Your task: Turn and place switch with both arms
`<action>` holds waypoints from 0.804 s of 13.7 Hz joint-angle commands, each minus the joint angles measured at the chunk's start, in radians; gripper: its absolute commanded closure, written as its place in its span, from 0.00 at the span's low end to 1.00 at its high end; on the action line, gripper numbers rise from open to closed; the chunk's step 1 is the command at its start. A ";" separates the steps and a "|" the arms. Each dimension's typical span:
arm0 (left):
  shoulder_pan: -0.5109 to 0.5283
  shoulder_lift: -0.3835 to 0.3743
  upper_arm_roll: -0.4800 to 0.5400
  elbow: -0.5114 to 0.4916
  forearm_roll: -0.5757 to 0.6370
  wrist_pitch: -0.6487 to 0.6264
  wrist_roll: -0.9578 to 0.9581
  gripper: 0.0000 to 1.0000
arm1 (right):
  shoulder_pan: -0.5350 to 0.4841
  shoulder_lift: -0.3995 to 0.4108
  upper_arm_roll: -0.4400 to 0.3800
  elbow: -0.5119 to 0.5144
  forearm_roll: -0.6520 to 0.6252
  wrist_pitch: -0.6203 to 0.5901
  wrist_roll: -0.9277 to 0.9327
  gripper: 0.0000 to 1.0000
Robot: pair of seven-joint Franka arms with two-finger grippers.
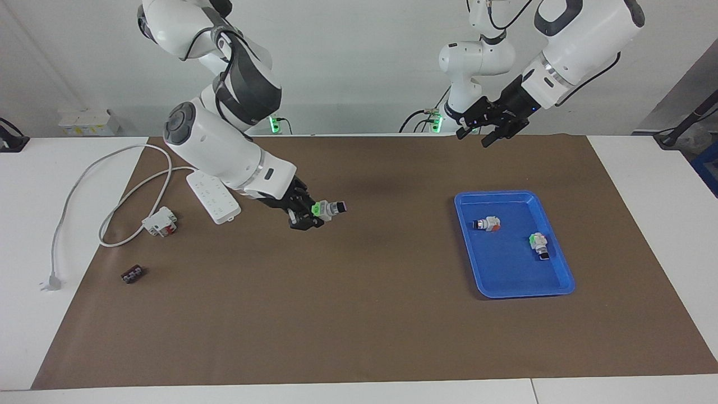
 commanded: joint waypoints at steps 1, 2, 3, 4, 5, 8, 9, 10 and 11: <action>-0.036 -0.032 0.006 -0.058 -0.054 0.078 -0.061 0.12 | -0.001 -0.152 0.004 -0.068 0.096 -0.010 0.061 1.00; -0.036 -0.027 0.006 -0.060 -0.083 0.095 -0.072 0.12 | -0.001 -0.163 0.004 -0.069 0.119 -0.013 0.060 1.00; -0.038 -0.022 0.006 -0.061 -0.115 0.115 -0.099 0.14 | -0.001 -0.166 0.004 -0.069 0.136 -0.016 0.055 1.00; -0.048 -0.019 0.006 -0.061 -0.153 0.135 -0.125 0.15 | 0.002 -0.174 0.005 -0.085 0.141 -0.013 0.049 1.00; -0.054 -0.018 0.006 -0.061 -0.199 0.153 -0.145 0.18 | 0.002 -0.188 0.005 -0.111 0.156 0.001 0.048 1.00; -0.074 -0.016 0.005 -0.061 -0.298 0.196 -0.239 0.31 | 0.001 -0.220 0.004 -0.161 0.225 0.012 0.034 1.00; -0.103 -0.009 0.006 -0.061 -0.312 0.230 -0.291 0.36 | 0.002 -0.232 0.005 -0.177 0.233 0.016 0.029 1.00; -0.132 -0.006 0.006 -0.061 -0.312 0.259 -0.338 0.41 | 0.002 -0.240 0.005 -0.195 0.236 0.042 0.028 1.00; -0.158 -0.003 0.006 -0.061 -0.315 0.291 -0.398 0.47 | 0.004 -0.254 0.005 -0.223 0.240 0.071 0.028 1.00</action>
